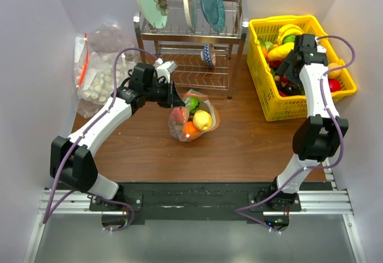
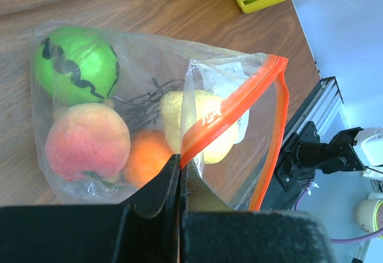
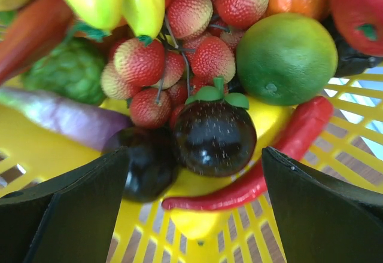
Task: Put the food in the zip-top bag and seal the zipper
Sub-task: Pick up the fake fruit from the bin.
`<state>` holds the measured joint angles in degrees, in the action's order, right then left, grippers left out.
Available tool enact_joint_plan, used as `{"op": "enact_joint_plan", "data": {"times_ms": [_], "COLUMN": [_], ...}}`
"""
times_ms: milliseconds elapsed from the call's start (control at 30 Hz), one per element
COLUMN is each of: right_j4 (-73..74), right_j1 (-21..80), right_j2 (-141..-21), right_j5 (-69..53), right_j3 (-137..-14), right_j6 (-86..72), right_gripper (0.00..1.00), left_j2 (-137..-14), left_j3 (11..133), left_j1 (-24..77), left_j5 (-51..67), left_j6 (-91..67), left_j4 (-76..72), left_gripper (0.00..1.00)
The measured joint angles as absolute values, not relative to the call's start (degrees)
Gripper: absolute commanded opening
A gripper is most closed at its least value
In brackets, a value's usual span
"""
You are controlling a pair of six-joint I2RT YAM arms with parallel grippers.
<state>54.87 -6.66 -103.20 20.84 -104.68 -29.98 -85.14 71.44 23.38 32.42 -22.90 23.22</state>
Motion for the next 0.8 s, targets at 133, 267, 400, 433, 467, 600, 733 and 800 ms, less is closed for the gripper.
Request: {"op": "enact_joint_plan", "data": {"times_ms": [133, 267, 400, 433, 467, 600, 733, 800], "right_j4": [56.4, 56.7, 57.3, 57.4, 57.5, 57.7, 57.8, 57.8], "right_j1": [-6.8, -7.2, -8.1, -8.3, -8.3, -8.3, -8.1, -8.1], "right_j2": [-106.1, -108.1, -109.9, -110.2, -110.3, -109.0, -105.3, -102.6], "right_j5": [21.6, 22.7, 23.2, 23.3, 23.2, 22.7, 21.3, 20.9], "right_j3": [-105.3, -105.3, -105.4, -105.4, -105.4, -105.4, -105.4, -105.4], "right_j6": [-31.2, -32.5, -33.5, -33.6, -33.7, -33.4, -33.3, -33.2], "right_gripper": [0.95, 0.90, 0.76, 0.72, 0.64, 0.61, 0.61, 0.61], "left_j2": [-85.0, -85.0, -84.9, -84.9, -84.9, -84.9, -84.9, -84.9], "left_j3": [71.4, 71.4, 71.4, 71.3, 71.3, 71.3, 71.2, 70.8], "left_j1": [23.4, 23.3, 23.2, 23.2, 23.3, 23.2, 23.2, 23.1], "left_j5": [32.6, 32.7, 32.8, 32.8, 32.8, 32.8, 32.8, 32.8], "left_j6": [-22.9, -22.9, -22.9, -22.9, -22.9, -22.9, -22.9, -22.9], "left_j4": [23.2, 23.2, 23.1, 23.1, 23.1, 23.1, 23.0, 22.8], "left_gripper": [0.00, 0.00, 0.00, 0.00, 0.00, 0.00, 0.00, 0.00]}}
